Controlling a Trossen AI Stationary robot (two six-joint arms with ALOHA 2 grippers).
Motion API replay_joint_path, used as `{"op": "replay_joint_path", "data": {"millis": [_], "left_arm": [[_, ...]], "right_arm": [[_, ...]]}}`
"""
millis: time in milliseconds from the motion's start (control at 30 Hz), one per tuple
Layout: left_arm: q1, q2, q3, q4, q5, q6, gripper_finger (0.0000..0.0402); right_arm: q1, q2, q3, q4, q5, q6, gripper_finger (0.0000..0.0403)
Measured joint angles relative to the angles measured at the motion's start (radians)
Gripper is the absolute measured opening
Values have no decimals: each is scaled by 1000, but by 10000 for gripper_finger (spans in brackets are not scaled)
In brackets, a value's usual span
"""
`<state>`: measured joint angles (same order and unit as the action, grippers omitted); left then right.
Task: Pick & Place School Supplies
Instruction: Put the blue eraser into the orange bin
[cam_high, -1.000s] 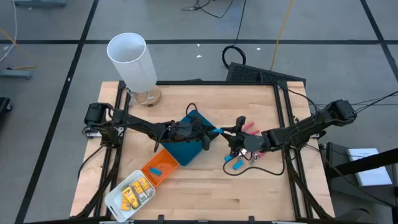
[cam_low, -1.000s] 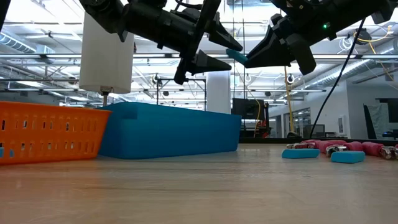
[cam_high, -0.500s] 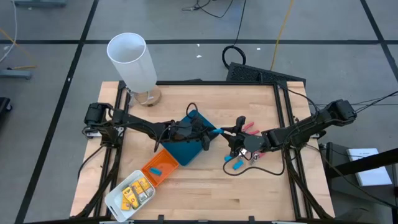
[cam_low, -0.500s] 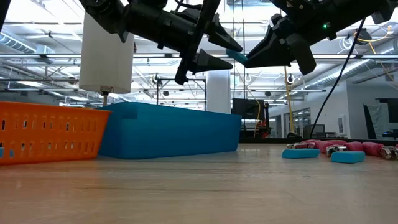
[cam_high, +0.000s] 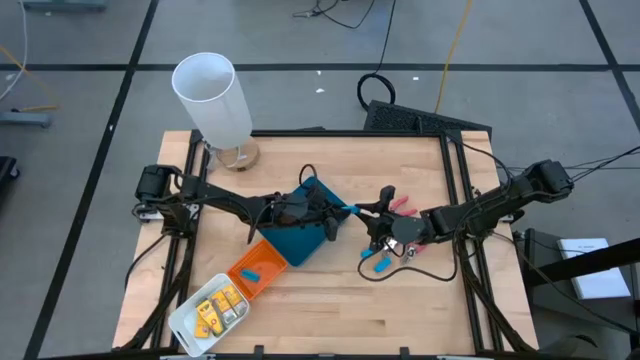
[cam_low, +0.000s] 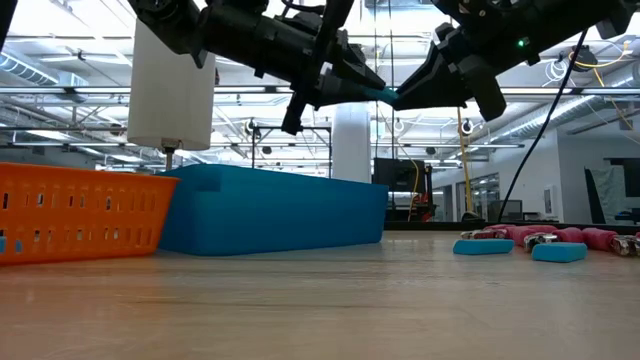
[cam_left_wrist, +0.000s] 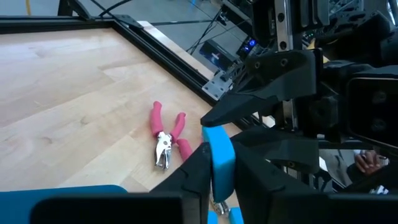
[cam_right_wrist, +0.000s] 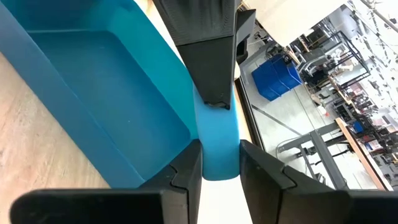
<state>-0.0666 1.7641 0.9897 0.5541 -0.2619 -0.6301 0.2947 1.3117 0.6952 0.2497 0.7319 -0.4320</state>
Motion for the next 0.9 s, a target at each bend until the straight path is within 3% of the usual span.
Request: {"op": "replay_joint_path", "data": {"millis": [167,333,533,900], "left_arm": [[0,0,0,0,0,18,44],[0,0,0,-2,0,19,54],[0,-2,0,-2,0,43,37],[0,-2,0,-4,1,50,40]], "right_arm": [[0,0,0,-1,0,0,84],[0,0,0,0,-2,7,84],[-1,0,0,8,0,189,94],[0,-24,1,6,-6,424,228]]}}
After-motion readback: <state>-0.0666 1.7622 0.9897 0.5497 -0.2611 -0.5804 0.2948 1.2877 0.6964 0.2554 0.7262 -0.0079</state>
